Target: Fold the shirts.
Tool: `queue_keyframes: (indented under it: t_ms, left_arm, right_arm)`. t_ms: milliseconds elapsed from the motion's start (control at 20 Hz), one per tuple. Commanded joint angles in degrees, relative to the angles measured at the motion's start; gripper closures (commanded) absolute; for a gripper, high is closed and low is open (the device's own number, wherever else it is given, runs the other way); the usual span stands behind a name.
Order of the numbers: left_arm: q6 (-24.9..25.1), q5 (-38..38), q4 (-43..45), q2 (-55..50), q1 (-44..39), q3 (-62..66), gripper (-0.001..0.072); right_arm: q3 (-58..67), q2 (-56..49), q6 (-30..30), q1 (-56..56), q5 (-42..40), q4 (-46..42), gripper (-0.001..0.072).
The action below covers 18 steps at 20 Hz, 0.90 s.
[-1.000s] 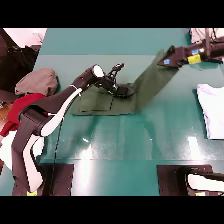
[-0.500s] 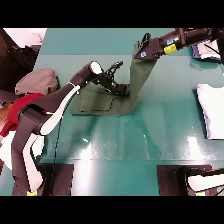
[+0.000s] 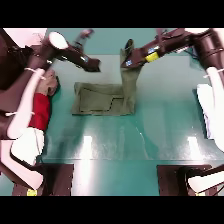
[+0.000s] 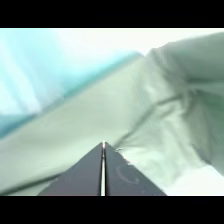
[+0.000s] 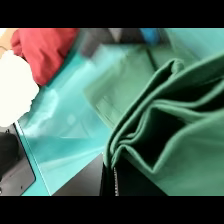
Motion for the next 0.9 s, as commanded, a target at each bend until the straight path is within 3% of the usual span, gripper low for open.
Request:
queue_keyframes:
  t_ms: [0,200,300,350,450,550,650,700,850]
  left_arm:
    - [0.33,-1.75,2.29,7.39,8.46,0.07,0.0679]
    - [0.31,-2.86,2.23,12.24,13.75,0.07,0.0679]
    - [0.13,-4.04,2.25,12.74,14.23,0.07,0.0679]
    - [0.13,-4.79,2.21,12.74,14.23,0.07,0.0679]
    - [0.13,-5.92,2.12,12.74,14.05,0.07,0.0679]
    - [0.15,-7.19,1.81,12.74,14.05,0.07,0.0679]
    - [0.15,-8.00,1.79,12.72,14.05,0.00,0.0679]
    - [0.17,-7.98,1.79,12.72,14.05,0.00,0.0679]
    - [0.33,-7.93,1.77,12.72,14.05,-0.09,0.0679]
  right_arm:
    - [0.07,-4.70,-3.87,6.86,-9.92,0.26,0.0695]
    - [6.34,-15.72,-7.37,15.85,-25.64,0.22,0.0670]
    - [6.36,-19.41,-7.39,18.18,-30.53,2.38,0.0261]
    - [4.39,-19.43,-7.41,18.32,-32.04,4.48,0.0176]
    - [-0.02,-16.39,-7.39,16.65,-30.21,3.56,0.0178]
    - [-3.23,-12.11,-5.81,12.66,-21.84,0.48,0.0190]
    - [-7.74,-7.30,-4.17,7.98,-12.76,-4.24,0.0279]
    - [-10.80,-4.87,-2.89,5.70,-10.12,-7.02,0.0279]
    - [-22.95,2.78,0.50,-1.31,-9.05,-11.21,0.0279]
